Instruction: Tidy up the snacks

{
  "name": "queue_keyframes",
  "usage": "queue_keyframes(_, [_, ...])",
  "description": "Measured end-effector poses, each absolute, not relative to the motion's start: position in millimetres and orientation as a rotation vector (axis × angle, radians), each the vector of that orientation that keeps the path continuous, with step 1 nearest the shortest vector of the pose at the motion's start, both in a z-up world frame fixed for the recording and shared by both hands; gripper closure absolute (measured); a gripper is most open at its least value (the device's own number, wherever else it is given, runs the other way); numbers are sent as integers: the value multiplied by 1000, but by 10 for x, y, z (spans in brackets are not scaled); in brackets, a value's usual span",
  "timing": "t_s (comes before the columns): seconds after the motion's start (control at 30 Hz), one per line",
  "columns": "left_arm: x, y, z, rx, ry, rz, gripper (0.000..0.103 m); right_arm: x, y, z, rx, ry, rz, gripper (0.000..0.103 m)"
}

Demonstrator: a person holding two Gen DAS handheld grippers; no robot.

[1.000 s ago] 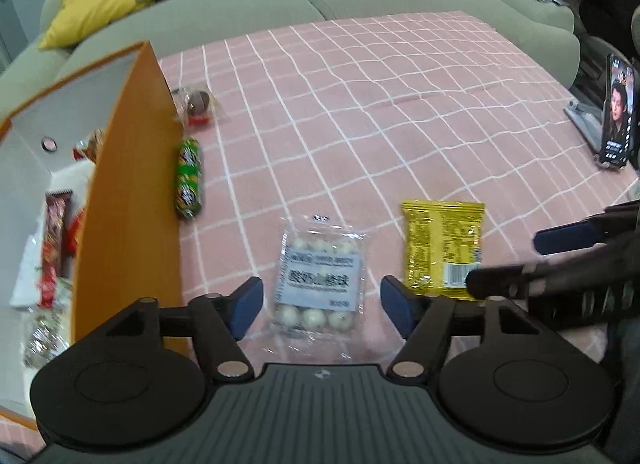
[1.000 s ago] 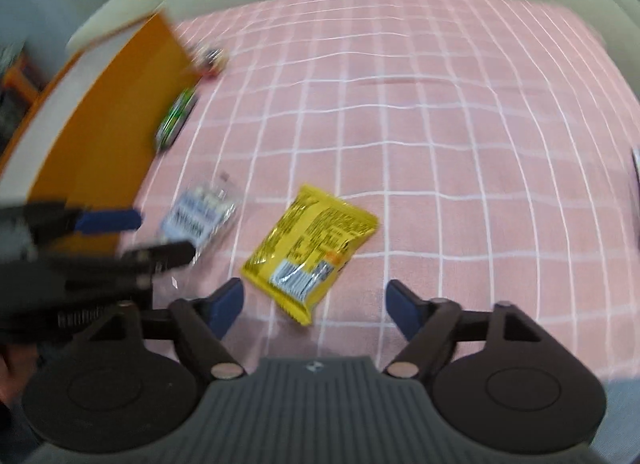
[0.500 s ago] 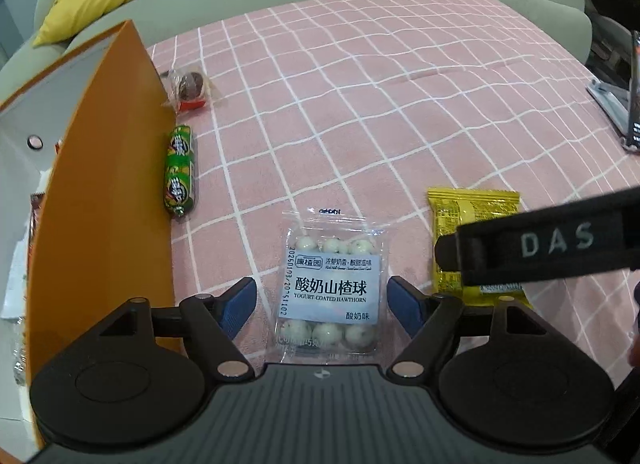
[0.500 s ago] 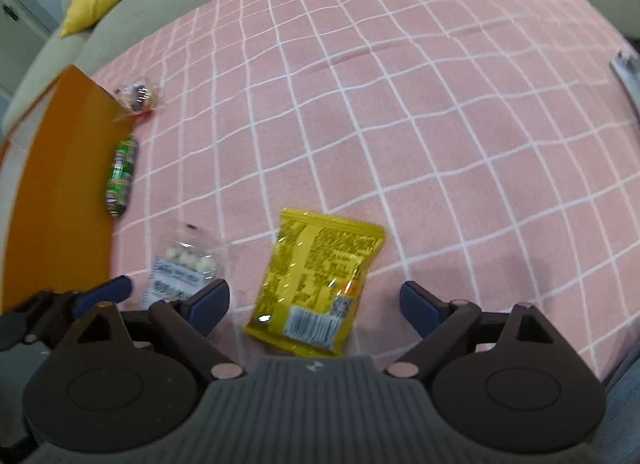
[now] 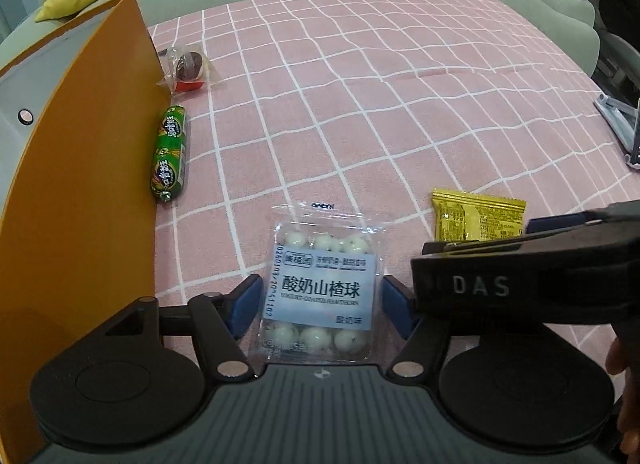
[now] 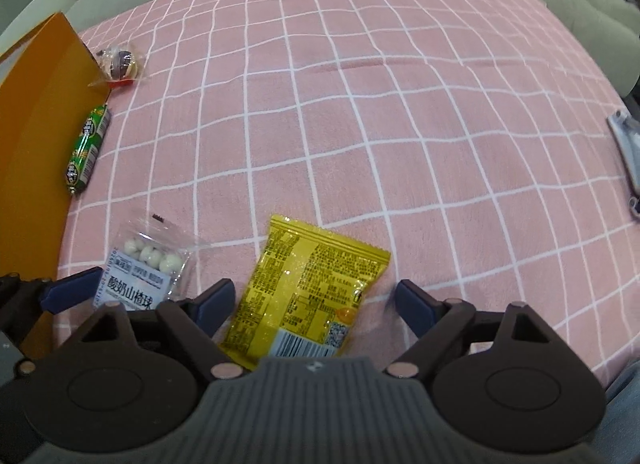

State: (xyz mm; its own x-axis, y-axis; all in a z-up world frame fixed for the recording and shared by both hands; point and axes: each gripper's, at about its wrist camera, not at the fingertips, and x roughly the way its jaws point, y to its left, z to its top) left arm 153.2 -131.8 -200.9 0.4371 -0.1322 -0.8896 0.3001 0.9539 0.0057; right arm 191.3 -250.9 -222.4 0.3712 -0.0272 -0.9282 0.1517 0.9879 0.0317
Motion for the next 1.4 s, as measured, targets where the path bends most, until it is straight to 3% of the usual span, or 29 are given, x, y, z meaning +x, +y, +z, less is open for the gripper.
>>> queue_keyframes(0.1, [1519, -1320, -2003, 164, 1083, -270, 33, 1929, -2482, -2227, 87, 1173, -127, 38])
queue_keyframes(0.27, [1508, -1319, -1984, 169, 1093, -267, 35, 1878, -2509, -2199, 60, 1157, -106, 48])
queue_keyframes(0.67, [1439, -1234, -1822, 132, 1090, -255, 38, 1687, -2708, -1981, 99, 1115, -8, 49])
queue_keyframes(1.4, [1273, -729, -666, 19, 912, -132, 38, 1424, -2257, -1032, 91, 905, 189, 49])
